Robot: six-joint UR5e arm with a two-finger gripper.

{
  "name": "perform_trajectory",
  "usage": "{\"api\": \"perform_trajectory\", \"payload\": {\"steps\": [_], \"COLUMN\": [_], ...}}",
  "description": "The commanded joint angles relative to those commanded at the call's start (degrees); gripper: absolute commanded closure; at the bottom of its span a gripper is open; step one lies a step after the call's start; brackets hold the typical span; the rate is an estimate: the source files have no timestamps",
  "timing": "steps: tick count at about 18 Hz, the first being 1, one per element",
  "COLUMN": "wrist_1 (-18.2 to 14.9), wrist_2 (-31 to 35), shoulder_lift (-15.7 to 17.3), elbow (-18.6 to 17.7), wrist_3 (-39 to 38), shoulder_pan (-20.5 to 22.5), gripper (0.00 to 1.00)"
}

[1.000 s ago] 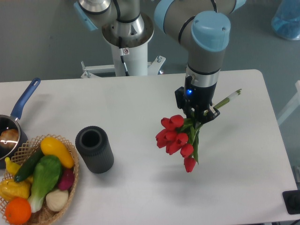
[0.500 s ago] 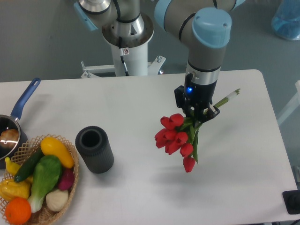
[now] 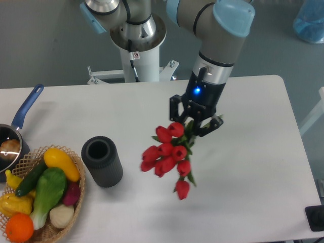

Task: Insert the flowers into the vase
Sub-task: 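Carry the red tulips toward the dark grey vase and lower them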

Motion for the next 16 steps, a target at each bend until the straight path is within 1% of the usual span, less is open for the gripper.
{"api": "perform_trajectory", "payload": {"steps": [1, 2, 3, 4, 5, 6, 7, 10, 11, 12, 14, 16], "wrist_1": [0.00, 0.00, 0.09, 0.26, 1.31, 2.88, 4.12, 7.55, 8.34, 8.78, 9.66, 9.84], "wrist_2": [-3.52, -5.30, -5.75, -5.93, -6.02, -6.54, -8.37, -19.17, -21.99, -23.50, -24.65, -26.14], "shoulder_lift": [0.00, 0.09, 0.17, 0.17, 0.17, 0.00, 0.00, -0.44, -0.44, -0.53, -0.44, -0.35], "elbow": [-0.44, -0.71, -0.71, -0.71, -0.80, -1.32, -2.28, -4.66, -5.27, -5.89, -6.68, -6.60], "wrist_3": [-0.17, -0.79, -1.92, -2.54, -2.64, -2.81, -3.07, -2.99, -2.99, -2.90, -2.81, -2.81], "shoulder_pan": [-0.26, -0.53, -0.62, -1.31, -2.28, -2.90, -3.16, -2.90, -2.73, -2.64, -2.29, -1.50], "gripper": [0.97, 0.97, 0.97, 0.94, 0.89, 0.89, 0.89, 0.89, 0.89, 0.89, 0.89, 0.88]}}
